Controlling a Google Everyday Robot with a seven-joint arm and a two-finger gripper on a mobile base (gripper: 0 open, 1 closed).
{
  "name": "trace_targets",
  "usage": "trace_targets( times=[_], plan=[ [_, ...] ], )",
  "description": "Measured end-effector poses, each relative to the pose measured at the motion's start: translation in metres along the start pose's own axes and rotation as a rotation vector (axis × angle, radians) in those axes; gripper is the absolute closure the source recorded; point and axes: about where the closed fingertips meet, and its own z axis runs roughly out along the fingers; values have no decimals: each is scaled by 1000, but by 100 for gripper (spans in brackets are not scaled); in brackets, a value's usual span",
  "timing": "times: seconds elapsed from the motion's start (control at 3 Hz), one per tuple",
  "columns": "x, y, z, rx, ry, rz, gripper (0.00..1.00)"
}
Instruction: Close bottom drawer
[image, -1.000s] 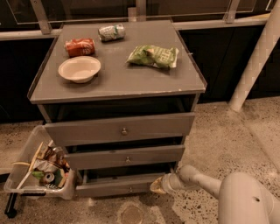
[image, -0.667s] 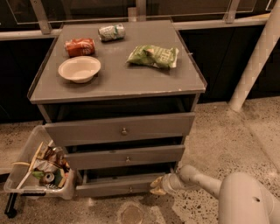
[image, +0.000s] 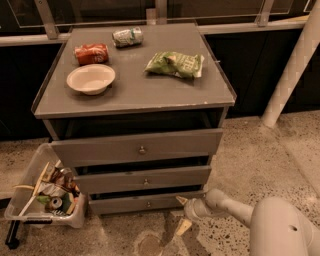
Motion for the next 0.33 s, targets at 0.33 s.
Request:
trace_targets(
  times=[0.33],
  plan=[
    [0,0,0,0,0,0,0]
  ],
)
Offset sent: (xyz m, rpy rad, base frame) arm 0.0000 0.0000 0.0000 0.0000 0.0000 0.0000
